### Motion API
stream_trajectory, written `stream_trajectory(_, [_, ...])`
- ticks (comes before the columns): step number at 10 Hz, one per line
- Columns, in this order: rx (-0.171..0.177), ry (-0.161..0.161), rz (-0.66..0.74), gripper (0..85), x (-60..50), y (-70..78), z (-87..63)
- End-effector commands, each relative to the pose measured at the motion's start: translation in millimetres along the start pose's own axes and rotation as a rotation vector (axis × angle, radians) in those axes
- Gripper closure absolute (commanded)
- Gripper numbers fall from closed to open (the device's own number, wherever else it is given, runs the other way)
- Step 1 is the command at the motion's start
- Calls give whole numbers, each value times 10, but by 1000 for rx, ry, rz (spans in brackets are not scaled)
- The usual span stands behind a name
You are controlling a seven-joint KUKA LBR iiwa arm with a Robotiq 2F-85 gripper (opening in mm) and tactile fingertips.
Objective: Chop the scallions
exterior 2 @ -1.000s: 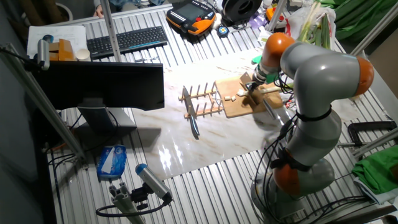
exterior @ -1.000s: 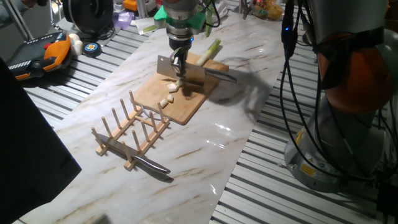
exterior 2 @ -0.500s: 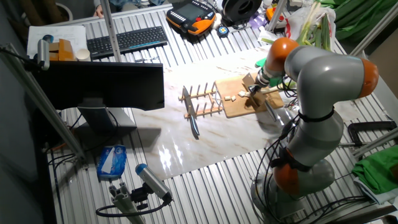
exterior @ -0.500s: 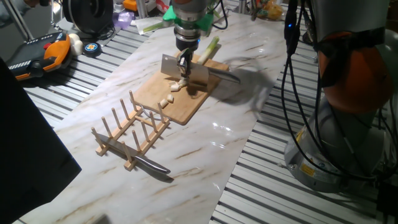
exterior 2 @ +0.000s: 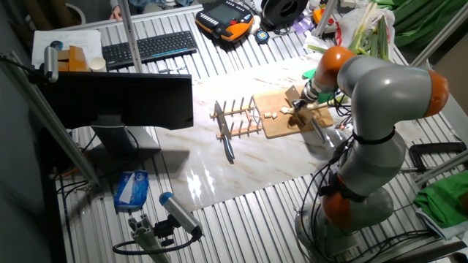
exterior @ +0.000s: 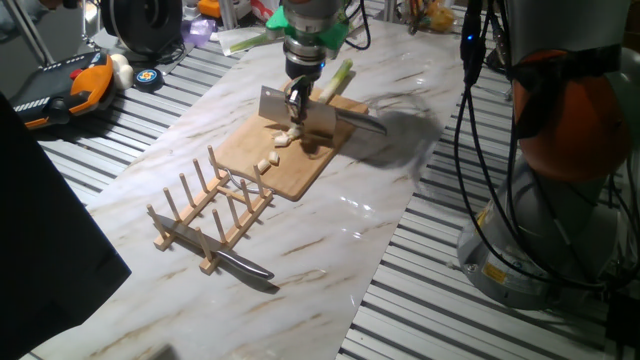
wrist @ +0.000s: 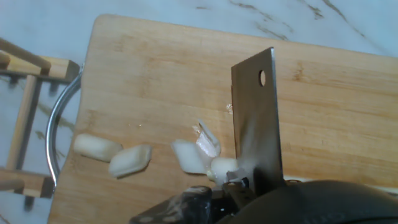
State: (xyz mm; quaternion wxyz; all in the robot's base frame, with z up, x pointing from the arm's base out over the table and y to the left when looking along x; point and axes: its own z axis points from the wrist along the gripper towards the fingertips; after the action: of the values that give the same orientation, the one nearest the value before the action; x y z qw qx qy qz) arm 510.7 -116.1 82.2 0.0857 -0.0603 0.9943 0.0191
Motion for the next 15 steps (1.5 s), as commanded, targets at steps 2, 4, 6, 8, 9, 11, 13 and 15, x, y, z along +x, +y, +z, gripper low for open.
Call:
stream_trajectory(2, [1, 9, 0, 627, 41, -4, -37])
stream_trajectory(4, [-4, 12, -4, 637, 113, -32, -22])
stream_trajectory(6, [-4, 4, -8, 637, 179, -49, 16])
stream_trajectory(8, [-10, 11, -20, 663, 226, -64, 31])
stream_trajectory(9, [-7, 35, -35, 763, 227, -68, 28])
stream_trajectory(11, [-1, 65, -41, 843, 228, -60, 32])
stream_trajectory(13, [4, 76, -40, 843, 223, -42, 41])
stream_trajectory(15, [0, 82, -33, 843, 204, -32, 30])
